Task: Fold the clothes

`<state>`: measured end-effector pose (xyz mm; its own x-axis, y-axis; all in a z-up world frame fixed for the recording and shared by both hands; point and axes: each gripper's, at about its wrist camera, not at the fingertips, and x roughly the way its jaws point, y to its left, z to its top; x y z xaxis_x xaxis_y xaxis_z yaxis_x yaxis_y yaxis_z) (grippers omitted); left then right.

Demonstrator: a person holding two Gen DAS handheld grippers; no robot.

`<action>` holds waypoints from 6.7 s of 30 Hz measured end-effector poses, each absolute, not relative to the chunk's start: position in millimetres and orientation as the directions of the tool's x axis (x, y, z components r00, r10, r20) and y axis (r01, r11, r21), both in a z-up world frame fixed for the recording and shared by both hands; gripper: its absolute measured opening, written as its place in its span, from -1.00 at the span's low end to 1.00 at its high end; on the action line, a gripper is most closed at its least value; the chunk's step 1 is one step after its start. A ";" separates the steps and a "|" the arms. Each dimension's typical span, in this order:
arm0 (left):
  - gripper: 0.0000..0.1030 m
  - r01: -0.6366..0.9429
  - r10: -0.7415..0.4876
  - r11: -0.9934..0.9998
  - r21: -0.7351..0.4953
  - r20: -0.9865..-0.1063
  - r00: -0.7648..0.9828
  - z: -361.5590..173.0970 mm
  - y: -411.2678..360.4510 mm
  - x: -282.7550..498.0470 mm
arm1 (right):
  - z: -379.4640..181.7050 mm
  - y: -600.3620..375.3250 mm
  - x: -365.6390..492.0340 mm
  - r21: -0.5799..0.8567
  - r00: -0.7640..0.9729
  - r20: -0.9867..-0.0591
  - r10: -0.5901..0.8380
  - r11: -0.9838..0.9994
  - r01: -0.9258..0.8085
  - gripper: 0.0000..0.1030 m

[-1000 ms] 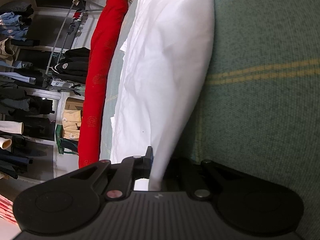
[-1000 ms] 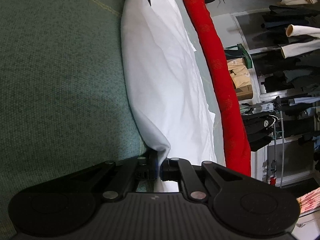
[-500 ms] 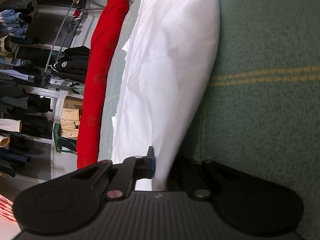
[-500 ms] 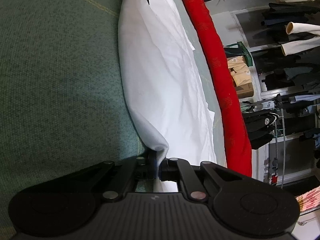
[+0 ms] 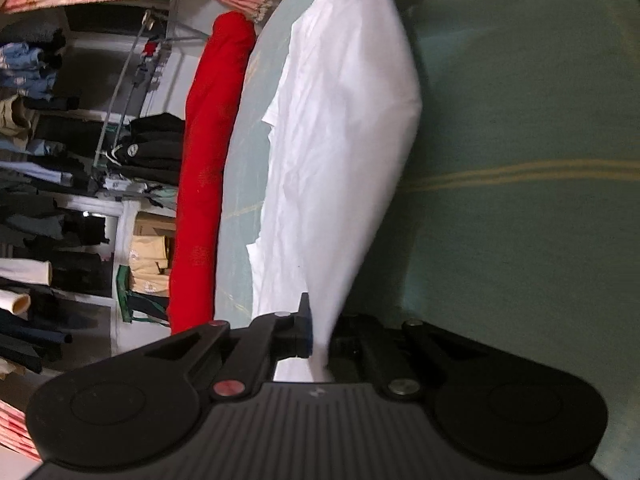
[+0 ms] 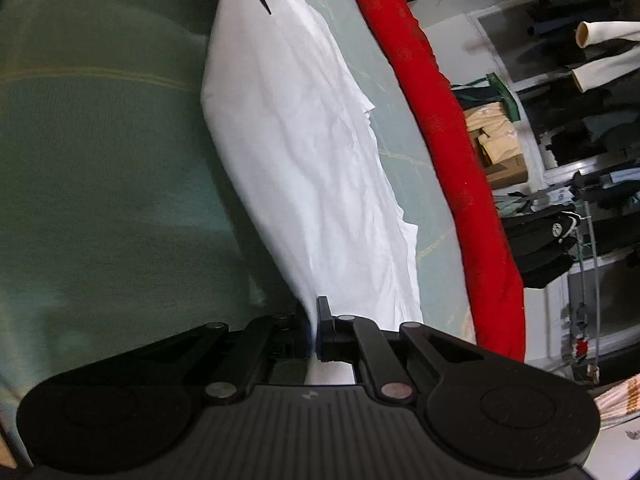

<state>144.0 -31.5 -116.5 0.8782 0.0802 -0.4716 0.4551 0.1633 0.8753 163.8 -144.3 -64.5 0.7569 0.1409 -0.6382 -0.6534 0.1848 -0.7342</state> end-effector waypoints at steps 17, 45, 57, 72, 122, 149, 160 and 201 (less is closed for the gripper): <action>-0.81 0.598 0.041 0.243 0.764 -0.624 0.781 -114.6 -27.9 54.9 | -59.7 -172.4 89.2 -0.551 0.595 -0.788 0.159 0.251 -0.796 -0.65; -0.26 0.175 -0.141 0.984 -0.020 -0.688 0.712 -47.5 109.4 112.6 | -45.5 -245.3 94.6 -0.019 0.664 -0.665 0.341 0.882 -0.472 0.55; -0.47 0.002 -0.025 0.999 -0.034 -0.674 0.739 -83.0 146.6 140.9 | -48.9 -227.7 133.5 -0.026 0.708 -0.634 0.312 0.906 -0.422 0.68; -0.22 0.046 -0.192 0.970 -0.240 -0.634 0.749 -77.3 139.3 210.2 | -45.7 -226.1 194.0 0.101 0.726 -0.594 0.348 0.927 -0.362 0.74; 0.17 0.059 -0.241 0.958 -0.280 -0.680 0.693 -48.5 116.8 81.2 | -42.9 -369.7 95.9 0.587 0.694 -0.538 0.478 0.804 -0.098 0.48; 0.32 -0.045 -0.184 0.963 -0.267 -0.767 0.614 -71.5 111.7 82.9 | -36.0 -290.8 95.0 0.377 0.607 -0.615 0.503 0.864 -0.334 0.84; 0.33 0.020 -0.275 0.935 -0.354 -0.689 0.671 -50.0 109.3 75.2 | -37.0 -274.8 90.7 0.358 0.600 -0.616 0.511 0.859 -0.365 0.86; 0.42 -0.147 -0.167 0.914 -0.379 -0.680 0.714 -73.2 151.1 76.7 | -67.2 -231.8 83.0 0.020 0.606 -0.743 0.284 0.914 -0.404 1.00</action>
